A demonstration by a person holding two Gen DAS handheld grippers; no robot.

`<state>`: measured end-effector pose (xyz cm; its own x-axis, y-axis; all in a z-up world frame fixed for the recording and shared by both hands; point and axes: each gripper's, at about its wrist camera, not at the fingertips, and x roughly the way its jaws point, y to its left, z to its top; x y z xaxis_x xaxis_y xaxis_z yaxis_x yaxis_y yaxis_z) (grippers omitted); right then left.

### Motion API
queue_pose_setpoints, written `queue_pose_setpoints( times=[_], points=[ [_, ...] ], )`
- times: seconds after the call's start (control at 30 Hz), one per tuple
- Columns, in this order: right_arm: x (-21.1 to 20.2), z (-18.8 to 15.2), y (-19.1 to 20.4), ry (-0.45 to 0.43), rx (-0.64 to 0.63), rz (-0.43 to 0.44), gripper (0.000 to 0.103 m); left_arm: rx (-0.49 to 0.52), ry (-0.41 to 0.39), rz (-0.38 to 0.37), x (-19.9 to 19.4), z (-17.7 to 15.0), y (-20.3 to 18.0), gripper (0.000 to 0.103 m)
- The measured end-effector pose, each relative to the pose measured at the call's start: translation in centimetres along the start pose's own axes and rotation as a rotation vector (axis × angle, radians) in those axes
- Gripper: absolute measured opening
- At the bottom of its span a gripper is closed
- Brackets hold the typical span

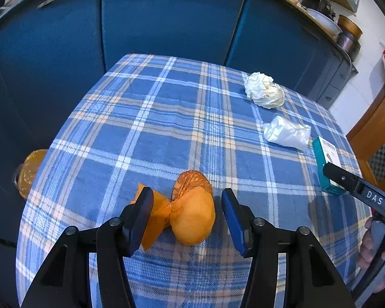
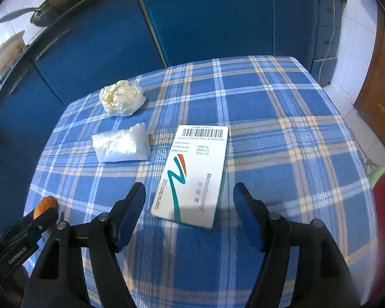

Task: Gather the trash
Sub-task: 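Grasp the orange bun-shaped item with the left tool while the right tool grasps the white medicine box, then carry the orange item and medicine box over the red bucket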

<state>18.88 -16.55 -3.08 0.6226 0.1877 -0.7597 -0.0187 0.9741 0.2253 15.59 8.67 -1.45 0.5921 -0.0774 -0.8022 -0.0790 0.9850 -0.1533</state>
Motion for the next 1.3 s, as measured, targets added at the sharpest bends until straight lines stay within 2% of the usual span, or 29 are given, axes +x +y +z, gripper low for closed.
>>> queue_pose_setpoints(
  times=[0.13, 0.2, 0.23, 0.43, 0.5, 0.9, 1.3],
  points=[
    [0.5, 0.0, 0.8, -0.013, -0.043, -0.038, 0.072, 0.005, -0.016, 0.021, 0.1, -0.1, 0.1, 0.041],
    [0.6, 0.0, 1.1, -0.018, -0.065, -0.066, 0.066, -0.001, -0.017, 0.008, 0.0, -0.1, 0.2, 0.036],
    [0.6, -0.1, 1.2, -0.024, -0.076, -0.08, 0.059, -0.002, -0.017, 0.006, 0.0, -0.1, 0.2, 0.034],
    [-0.1, -0.1, 0.3, -0.011, -0.038, -0.006, 0.055, -0.028, -0.024, -0.024, -0.7, -0.2, 0.3, 0.024],
    [-0.5, -0.3, 0.2, -0.015, -0.033, 0.014, 0.055, -0.025, -0.033, -0.037, -1.2, -0.4, -0.1, 0.018],
    [-6.2, -2.9, -1.4, -0.08, -0.005, 0.087, 0.055, 0.001, -0.055, -0.12, -4.1, -1.5, -2.8, 0.018],
    [-12.2, -5.8, -4.6, -0.151, 0.051, 0.089, 0.055, 0.078, -0.08, -0.219, -7.2, -2.7, -7.4, 0.018]
  ],
)
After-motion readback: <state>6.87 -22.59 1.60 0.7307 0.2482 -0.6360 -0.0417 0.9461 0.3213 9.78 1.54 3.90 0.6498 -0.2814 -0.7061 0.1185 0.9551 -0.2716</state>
